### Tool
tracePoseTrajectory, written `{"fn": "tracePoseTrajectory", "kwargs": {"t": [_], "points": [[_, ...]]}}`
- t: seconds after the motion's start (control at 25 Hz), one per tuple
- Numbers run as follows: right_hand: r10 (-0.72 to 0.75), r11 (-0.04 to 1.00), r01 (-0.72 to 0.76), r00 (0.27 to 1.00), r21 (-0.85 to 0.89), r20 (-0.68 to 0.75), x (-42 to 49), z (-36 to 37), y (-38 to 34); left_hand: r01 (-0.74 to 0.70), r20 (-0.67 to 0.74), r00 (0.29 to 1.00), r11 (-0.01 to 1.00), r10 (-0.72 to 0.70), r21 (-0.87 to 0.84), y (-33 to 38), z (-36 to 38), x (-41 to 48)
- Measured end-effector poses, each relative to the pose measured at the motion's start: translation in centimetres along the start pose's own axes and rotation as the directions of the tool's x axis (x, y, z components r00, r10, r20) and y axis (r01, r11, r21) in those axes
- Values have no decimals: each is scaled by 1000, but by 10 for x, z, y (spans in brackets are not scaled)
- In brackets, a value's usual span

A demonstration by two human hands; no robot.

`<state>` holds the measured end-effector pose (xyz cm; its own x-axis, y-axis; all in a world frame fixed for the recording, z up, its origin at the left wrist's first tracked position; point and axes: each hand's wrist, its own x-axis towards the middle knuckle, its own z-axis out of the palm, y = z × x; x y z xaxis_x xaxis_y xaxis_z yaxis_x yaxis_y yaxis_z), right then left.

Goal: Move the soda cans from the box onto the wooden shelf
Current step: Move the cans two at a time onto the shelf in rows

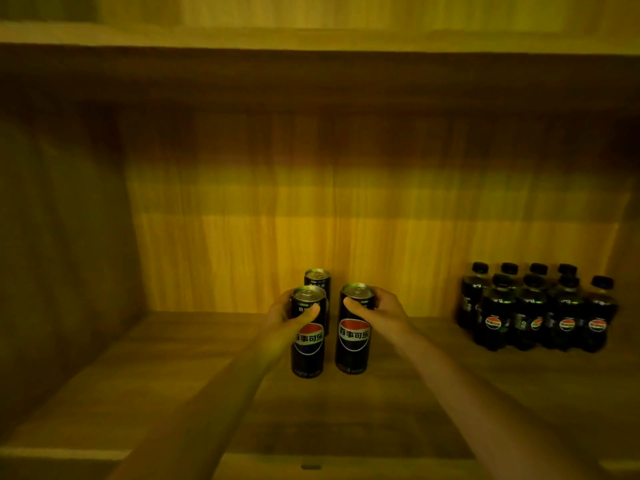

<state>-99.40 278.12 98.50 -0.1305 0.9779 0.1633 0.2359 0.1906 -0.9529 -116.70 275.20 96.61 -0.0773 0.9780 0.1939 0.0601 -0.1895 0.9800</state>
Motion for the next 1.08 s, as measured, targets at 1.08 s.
{"fn": "tracePoseTrajectory", "kwargs": {"t": [1.08], "points": [[-134, 984, 118, 984, -135, -119, 11, 5, 36, 15, -194, 979, 923, 65, 384, -24, -11, 22]]}}
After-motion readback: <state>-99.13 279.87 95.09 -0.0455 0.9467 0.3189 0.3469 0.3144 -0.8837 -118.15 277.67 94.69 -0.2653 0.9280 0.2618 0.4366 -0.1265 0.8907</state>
